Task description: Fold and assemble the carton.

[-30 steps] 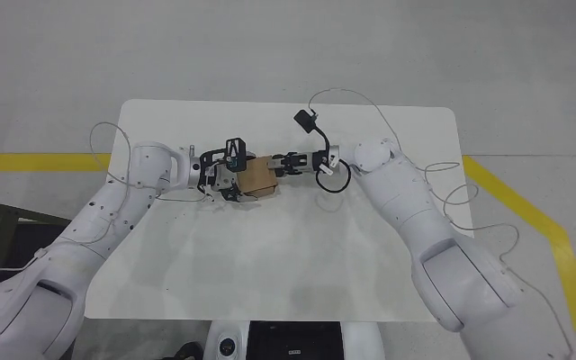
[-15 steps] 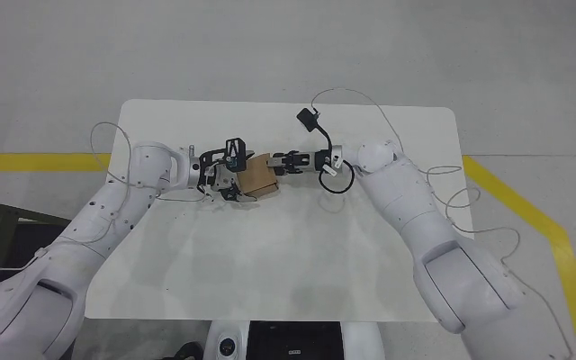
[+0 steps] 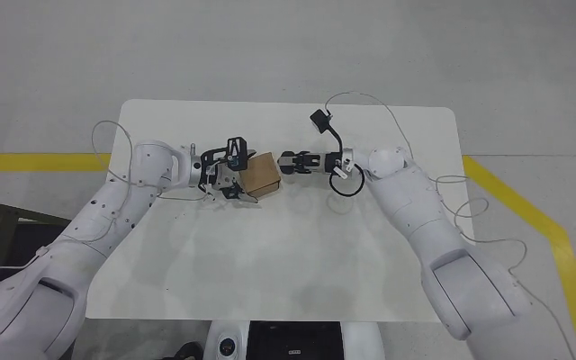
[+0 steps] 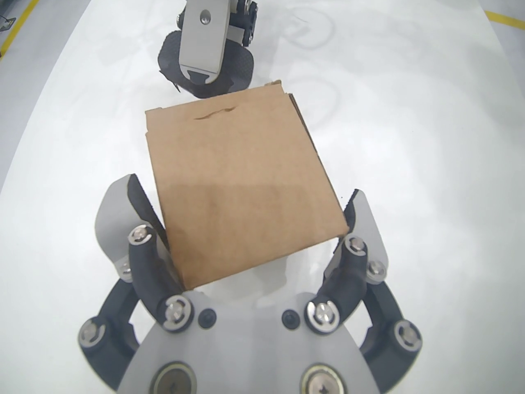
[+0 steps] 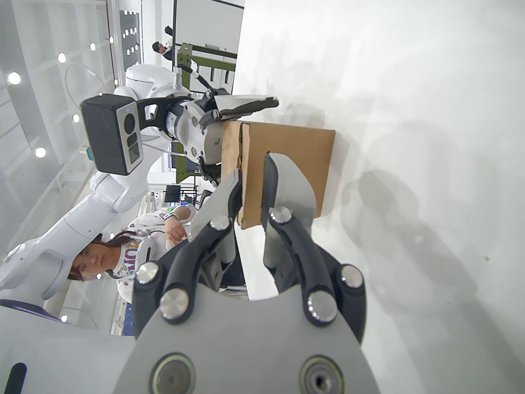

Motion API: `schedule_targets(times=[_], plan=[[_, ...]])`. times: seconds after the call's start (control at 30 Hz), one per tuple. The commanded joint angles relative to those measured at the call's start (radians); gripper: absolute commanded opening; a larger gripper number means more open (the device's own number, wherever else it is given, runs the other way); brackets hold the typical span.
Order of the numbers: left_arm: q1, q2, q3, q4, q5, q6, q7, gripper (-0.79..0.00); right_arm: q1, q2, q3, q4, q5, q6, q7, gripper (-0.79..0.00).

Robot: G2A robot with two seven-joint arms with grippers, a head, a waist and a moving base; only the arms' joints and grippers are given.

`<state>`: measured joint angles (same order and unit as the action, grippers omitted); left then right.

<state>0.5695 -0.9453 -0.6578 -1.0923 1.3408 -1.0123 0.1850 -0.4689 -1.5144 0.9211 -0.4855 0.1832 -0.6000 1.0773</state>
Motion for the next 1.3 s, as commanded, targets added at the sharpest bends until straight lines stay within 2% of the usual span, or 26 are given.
schedule_targets(times=[0.0, 0.73, 0.97, 1.07, 1.13, 1.2, 1.27], plan=[[0.0, -0.001, 0.0, 0.0, 0.002, 0.0, -0.001, 0.0, -0.006, 0.004, 0.003, -0.01, -0.006, 0.004, -0.006, -0.785], [-0.001, -0.009, -0.006, 0.009, 0.011, 0.0, 0.003, 0.0, -0.016, -0.011, -0.031, -0.052, -0.021, 0.03, 0.006, -0.785], [-0.001, -0.007, -0.028, 0.017, 0.006, 0.0, 0.019, 0.0, -0.008, 0.001, -0.012, -0.035, -0.03, 0.016, -0.007, -0.785], [0.005, 0.002, -0.041, 0.007, 0.01, 0.0, 0.027, 0.0, -0.013, 0.011, 0.002, -0.036, -0.034, 0.011, -0.008, -0.708], [0.014, 0.013, -0.051, -0.006, 0.006, 0.0, 0.04, 0.0, -0.019, 0.019, 0.012, -0.042, -0.035, 0.006, -0.01, -0.631], [0.021, 0.028, -0.067, -0.017, 0.001, 0.0, 0.048, 0.0, -0.028, 0.028, 0.025, -0.056, -0.037, -0.012, -0.014, -0.52], [0.032, 0.044, -0.087, -0.03, -0.007, 0.0, 0.052, 0.0, -0.041, 0.038, 0.038, -0.077, -0.038, -0.039, -0.015, -0.465]])
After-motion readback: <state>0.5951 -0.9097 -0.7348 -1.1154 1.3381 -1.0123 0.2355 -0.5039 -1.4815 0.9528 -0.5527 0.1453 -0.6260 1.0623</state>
